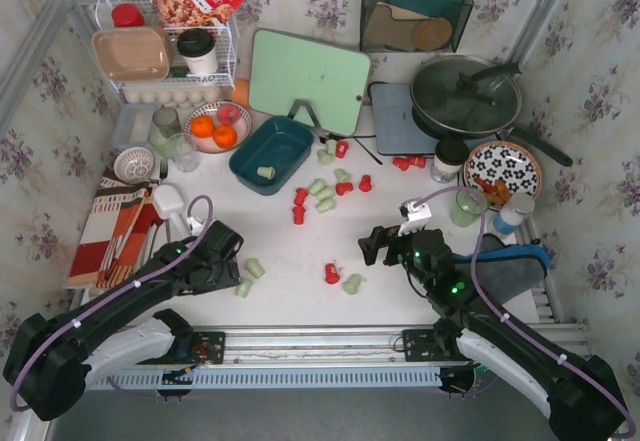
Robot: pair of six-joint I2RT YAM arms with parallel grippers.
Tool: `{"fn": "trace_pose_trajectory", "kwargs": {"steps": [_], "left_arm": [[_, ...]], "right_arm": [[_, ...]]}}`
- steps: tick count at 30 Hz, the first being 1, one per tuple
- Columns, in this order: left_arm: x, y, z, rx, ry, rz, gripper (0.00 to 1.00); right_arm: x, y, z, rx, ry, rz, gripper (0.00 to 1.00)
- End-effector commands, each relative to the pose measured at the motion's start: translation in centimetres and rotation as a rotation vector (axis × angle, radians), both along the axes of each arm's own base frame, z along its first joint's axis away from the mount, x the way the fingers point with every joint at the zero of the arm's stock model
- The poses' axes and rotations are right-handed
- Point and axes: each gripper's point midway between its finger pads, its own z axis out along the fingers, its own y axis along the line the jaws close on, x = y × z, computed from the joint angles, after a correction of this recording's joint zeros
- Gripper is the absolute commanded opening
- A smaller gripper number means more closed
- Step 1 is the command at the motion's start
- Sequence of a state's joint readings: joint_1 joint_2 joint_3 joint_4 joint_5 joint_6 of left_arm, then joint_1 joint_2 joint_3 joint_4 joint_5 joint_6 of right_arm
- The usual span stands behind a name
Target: Mix the coffee capsules in the storage basket
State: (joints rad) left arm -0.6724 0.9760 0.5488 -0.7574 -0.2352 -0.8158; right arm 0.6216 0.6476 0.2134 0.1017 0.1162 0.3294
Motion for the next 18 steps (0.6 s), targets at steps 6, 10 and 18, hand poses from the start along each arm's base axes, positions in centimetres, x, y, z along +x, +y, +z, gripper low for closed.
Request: {"fn": "trace_pose_trajectory", "kwargs": {"steps": [6,10,18], "left_arm": [[1.9,-0.8,0.1,0.031,-0.033,-0.076,0.64],[2.1,-1.7,-0.5,0.027,0.009,-0.108,0.63],[1.5,-1.2,-1.4,0.062,0.064,-0.095,0.6]], "right_arm": [[0.4,0.4,0.7,0.013,-0.035,0.009,1.0],[0.4,0.4,0.7,0.016,-0.037,0.008,1.0],[0.3,0.4,0.4,0.013,-0.031,0.01,1.0]]}}
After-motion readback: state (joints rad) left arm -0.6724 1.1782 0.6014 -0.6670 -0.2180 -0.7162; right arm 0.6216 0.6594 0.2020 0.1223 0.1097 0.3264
